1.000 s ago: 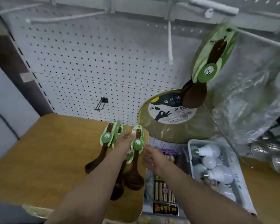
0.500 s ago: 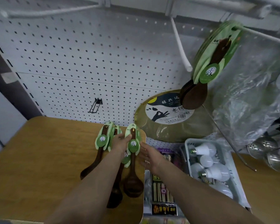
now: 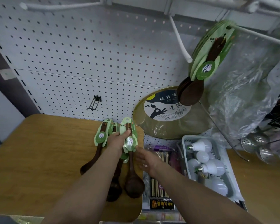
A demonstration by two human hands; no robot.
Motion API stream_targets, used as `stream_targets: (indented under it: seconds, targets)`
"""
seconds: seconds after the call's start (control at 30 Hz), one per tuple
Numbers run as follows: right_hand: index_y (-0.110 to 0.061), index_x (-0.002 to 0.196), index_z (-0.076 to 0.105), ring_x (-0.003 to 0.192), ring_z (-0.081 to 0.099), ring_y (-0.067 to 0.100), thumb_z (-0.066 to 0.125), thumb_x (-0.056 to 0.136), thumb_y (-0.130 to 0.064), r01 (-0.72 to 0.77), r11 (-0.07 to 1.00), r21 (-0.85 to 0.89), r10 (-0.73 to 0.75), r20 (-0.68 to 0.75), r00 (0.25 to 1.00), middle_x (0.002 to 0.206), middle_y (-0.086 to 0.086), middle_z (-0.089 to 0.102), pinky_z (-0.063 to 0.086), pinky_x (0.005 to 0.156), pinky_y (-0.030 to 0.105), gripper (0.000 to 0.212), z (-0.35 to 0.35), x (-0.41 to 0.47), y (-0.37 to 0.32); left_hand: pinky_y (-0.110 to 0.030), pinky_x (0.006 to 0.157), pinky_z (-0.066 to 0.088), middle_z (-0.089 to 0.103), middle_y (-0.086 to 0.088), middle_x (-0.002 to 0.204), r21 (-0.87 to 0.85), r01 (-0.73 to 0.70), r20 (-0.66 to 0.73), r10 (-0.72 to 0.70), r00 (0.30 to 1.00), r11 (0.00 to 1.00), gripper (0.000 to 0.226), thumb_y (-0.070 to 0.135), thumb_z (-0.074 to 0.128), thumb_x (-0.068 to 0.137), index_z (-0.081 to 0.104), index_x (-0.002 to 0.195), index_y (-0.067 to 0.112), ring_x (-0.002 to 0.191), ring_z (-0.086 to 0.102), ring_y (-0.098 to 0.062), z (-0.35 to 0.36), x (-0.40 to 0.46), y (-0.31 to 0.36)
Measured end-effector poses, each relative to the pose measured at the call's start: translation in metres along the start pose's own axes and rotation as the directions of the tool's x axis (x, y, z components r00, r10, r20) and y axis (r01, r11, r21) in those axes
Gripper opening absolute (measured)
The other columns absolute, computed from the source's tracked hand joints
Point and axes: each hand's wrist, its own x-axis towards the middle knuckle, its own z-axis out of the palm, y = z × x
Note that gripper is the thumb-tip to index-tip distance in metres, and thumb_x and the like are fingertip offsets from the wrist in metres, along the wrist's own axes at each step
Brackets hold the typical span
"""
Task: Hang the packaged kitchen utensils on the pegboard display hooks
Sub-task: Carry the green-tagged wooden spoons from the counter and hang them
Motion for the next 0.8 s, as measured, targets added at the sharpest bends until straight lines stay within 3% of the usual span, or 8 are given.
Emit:
stream_targets:
  seconds: [0.07, 0.17, 0.27, 0.37, 0.47, 0.63, 0.73, 0.8]
  targets:
    - [-0.019, 0.114, 0.067, 0.110, 0.061, 0.017, 0.069, 0.094, -0.041, -0.006, 1.000, -0.002, 0.006, 0.021, 1.000, 0.114, -0.001, 0.070, 0.046, 0.104, 0.038, 0.030, -0.002, -0.007, 0.003, -0.046, 0.087, 0.059, 0.076, -0.013, 0.096, -0.028, -0.018, -0.002, 0.018, 1.000, 0.999, 0.028, 0.020, 0.085, 0.080, 0.073, 0.101, 0.006, 0.088, 0.073, -0.031, 0.002, -0.007, 0.001]
    - [-0.016, 0.108, 0.071, 0.095, 0.065, 0.017, 0.070, 0.094, -0.036, 0.020, 1.000, 0.016, -0.020, 0.015, 1.000, 0.106, 0.003, 0.075, 0.049, 0.104, 0.041, 0.024, -0.008, -0.022, 0.004, -0.035, 0.070, 0.059, 0.075, -0.013, 0.091, -0.056, -0.044, 0.022, 0.046, 0.999, 0.997, 0.022, 0.014, 0.082, 0.083, 0.072, 0.100, 0.004, 0.077, 0.072, -0.027, 0.012, -0.030, 0.003]
    - [-0.013, 0.111, 0.072, 0.101, 0.068, 0.020, 0.073, 0.092, -0.035, 0.057, 0.997, 0.045, -0.057, -0.007, 0.998, 0.108, 0.006, 0.076, 0.057, 0.086, 0.035, 0.029, -0.021, -0.035, 0.009, -0.024, 0.052, 0.056, 0.071, -0.010, 0.081, -0.061, -0.068, 0.019, 0.069, 0.997, 0.996, 0.013, 0.013, 0.079, 0.086, 0.067, 0.088, 0.008, 0.069, 0.068, -0.023, 0.027, -0.059, 0.005]
    - [-0.011, 0.115, 0.072, 0.096, 0.070, 0.021, 0.076, 0.089, -0.038, 0.069, 0.994, 0.079, -0.068, -0.021, 0.997, 0.104, 0.004, 0.078, 0.053, 0.063, 0.026, 0.038, -0.044, -0.052, 0.017, -0.029, 0.056, 0.059, 0.075, -0.016, 0.091, -0.062, -0.085, 0.050, 0.088, 0.995, 0.994, 0.020, 0.017, 0.080, 0.085, 0.069, 0.097, 0.004, 0.071, 0.072, -0.027, 0.044, -0.086, -0.004]
    - [-0.012, 0.102, 0.074, 0.080, 0.070, 0.020, 0.071, 0.094, -0.035, 0.098, 0.990, 0.103, -0.100, 0.014, 0.995, 0.087, 0.003, 0.078, 0.052, 0.063, 0.025, 0.025, -0.076, -0.080, 0.030, -0.027, 0.049, 0.053, 0.073, -0.010, 0.088, -0.068, -0.112, 0.077, 0.117, 0.990, 0.991, 0.019, 0.020, 0.077, 0.087, 0.066, 0.097, 0.009, 0.070, 0.069, -0.023, 0.068, -0.120, -0.022]
    - [-0.007, 0.109, 0.074, 0.079, 0.073, 0.024, 0.074, 0.092, -0.032, 0.161, 0.974, 0.160, -0.161, -0.007, 0.987, 0.098, 0.011, 0.078, 0.061, 0.068, 0.035, 0.030, -0.159, -0.125, 0.060, -0.041, 0.069, 0.060, 0.075, -0.015, 0.095, -0.084, -0.141, 0.133, 0.151, 0.980, 0.986, 0.022, 0.021, 0.078, 0.087, 0.065, 0.101, 0.009, 0.081, 0.073, -0.031, 0.134, -0.186, -0.067]
    - [0.000, 0.109, 0.072, 0.070, 0.071, 0.024, 0.075, 0.091, -0.030, 0.217, 0.961, 0.174, -0.209, -0.064, 0.976, 0.089, 0.013, 0.077, 0.057, 0.054, 0.029, 0.035, -0.223, -0.155, 0.076, -0.044, 0.072, 0.061, 0.076, -0.017, 0.094, -0.090, -0.152, 0.147, 0.164, 0.975, 0.984, 0.029, 0.019, 0.079, 0.087, 0.070, 0.108, 0.003, 0.078, 0.074, -0.031, 0.185, -0.224, -0.097]
    - [-0.001, 0.102, 0.072, 0.056, 0.069, 0.019, 0.076, 0.091, -0.026, 0.260, 0.947, 0.190, -0.245, -0.100, 0.964, 0.074, 0.010, 0.074, 0.052, 0.047, 0.024, 0.027, -0.265, -0.180, 0.085, -0.040, 0.065, 0.061, 0.075, -0.017, 0.094, -0.093, -0.165, 0.192, 0.180, 0.965, 0.982, 0.026, 0.018, 0.077, 0.088, 0.071, 0.109, 0.004, 0.075, 0.073, -0.030, 0.222, -0.251, -0.115]
